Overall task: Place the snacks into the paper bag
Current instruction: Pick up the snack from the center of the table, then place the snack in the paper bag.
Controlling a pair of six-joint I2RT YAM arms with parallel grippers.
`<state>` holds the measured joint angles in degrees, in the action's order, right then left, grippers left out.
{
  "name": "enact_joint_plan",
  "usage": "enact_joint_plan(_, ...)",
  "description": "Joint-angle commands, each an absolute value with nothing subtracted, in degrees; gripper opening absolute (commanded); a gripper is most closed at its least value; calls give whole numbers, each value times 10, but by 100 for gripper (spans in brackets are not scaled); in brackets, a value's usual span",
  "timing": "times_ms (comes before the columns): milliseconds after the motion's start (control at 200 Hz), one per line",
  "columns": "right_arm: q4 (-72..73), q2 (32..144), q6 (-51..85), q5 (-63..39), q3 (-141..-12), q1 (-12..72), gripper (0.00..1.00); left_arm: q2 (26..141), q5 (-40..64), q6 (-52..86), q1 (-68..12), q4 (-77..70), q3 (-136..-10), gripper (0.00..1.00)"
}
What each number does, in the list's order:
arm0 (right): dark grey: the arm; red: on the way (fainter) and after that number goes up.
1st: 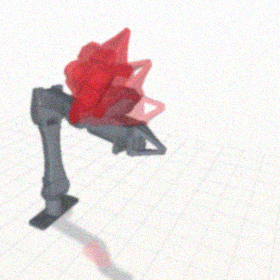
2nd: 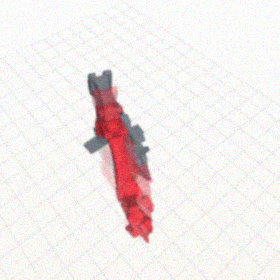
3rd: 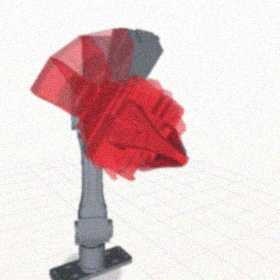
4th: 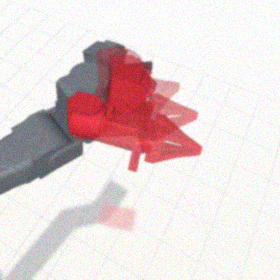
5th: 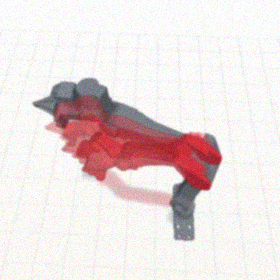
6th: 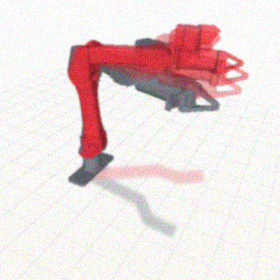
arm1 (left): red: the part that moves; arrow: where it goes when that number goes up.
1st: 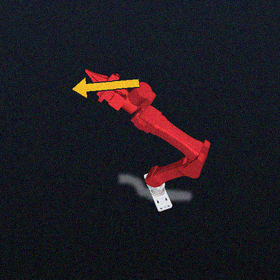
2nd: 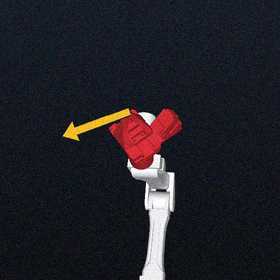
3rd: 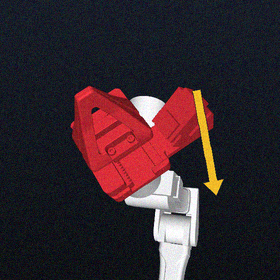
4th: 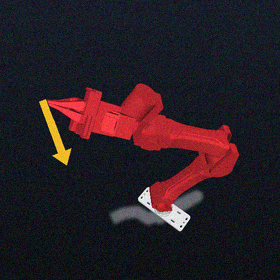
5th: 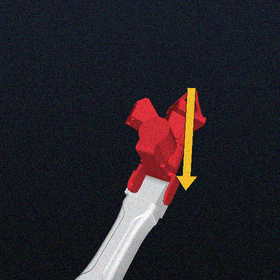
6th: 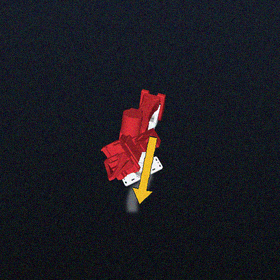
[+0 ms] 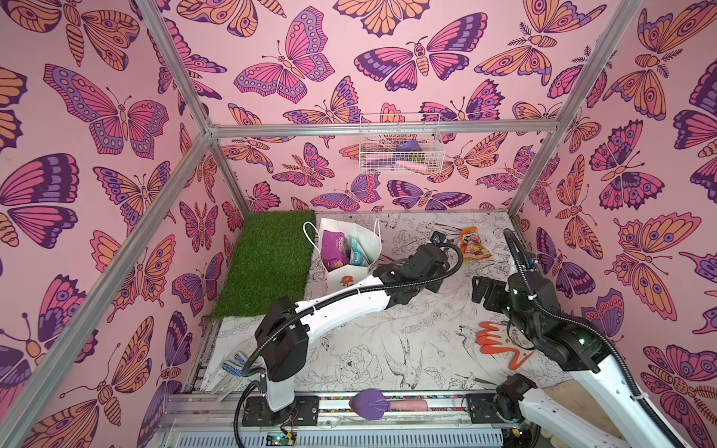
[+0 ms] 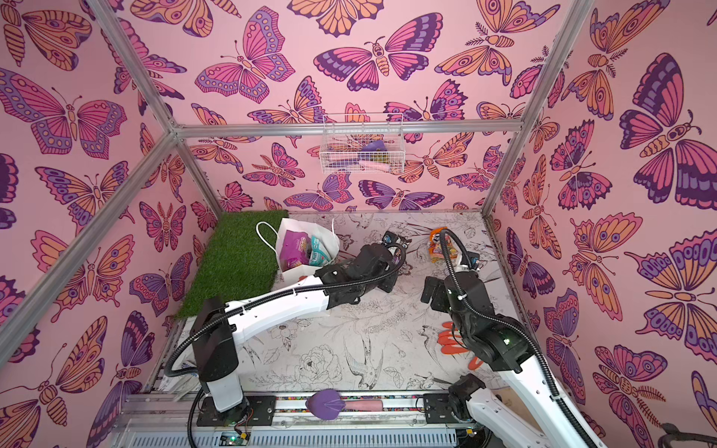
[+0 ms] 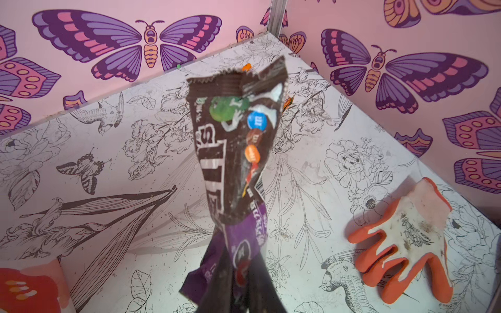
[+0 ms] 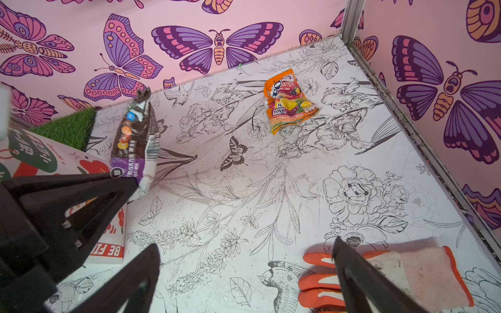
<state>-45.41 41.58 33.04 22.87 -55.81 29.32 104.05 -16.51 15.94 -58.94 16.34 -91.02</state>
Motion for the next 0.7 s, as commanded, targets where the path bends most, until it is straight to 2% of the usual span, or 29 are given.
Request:
enact_joint_plan(0, -461, 415, 337, 228, -555, 289, 99, 1011, -183, 145, -594, 149, -896, 12)
enact_joint_plan(696, -449, 431, 340, 211, -549, 289, 99, 900, -216, 111, -612, 93, -838, 12)
